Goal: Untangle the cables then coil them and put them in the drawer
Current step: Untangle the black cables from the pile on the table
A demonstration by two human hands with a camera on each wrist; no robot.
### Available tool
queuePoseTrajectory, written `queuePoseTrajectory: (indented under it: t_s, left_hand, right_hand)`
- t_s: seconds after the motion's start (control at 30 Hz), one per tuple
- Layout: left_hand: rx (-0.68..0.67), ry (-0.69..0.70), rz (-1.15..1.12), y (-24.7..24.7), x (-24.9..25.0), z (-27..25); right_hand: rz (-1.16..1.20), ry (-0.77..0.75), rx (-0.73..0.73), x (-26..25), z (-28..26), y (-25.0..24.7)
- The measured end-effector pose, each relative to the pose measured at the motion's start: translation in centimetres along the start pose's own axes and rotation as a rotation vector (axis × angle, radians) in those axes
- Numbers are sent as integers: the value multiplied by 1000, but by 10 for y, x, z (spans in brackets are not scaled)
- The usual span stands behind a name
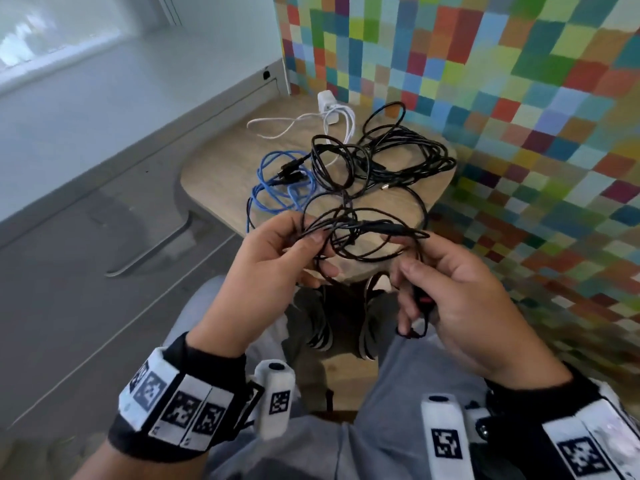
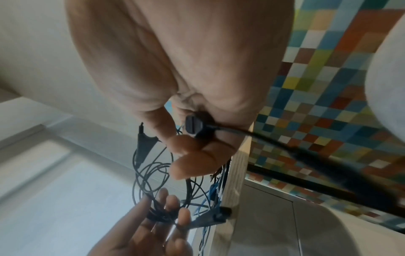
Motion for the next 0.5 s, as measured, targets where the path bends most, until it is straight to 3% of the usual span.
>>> queuePoseTrajectory:
  t_s: [0.1,0.23,0.33,0.5]
  left_hand:
    - [-47,27,32,8,14,6]
    - [-171,85,240,17,56,24]
    - [-241,88,357,17,89,44]
    - [-194,128,320,1,150,77]
  right_hand:
    - [-21,17,2,-3,-7,-9]
    - [-212,46,-27,-28,-7,-20]
    - [-490,10,-49,-72,9,-27]
    - [-774,-148,26,-183,44,-25]
Point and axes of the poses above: each hand's wrist, its own z-axis towards the middle knuckle, its own y-axis out of the palm, x = y × z, the point moved 9 cm from there along z, towards the middle knuckle, and after that the axes turned 9 degrees about -x, right-handed, at the moved point
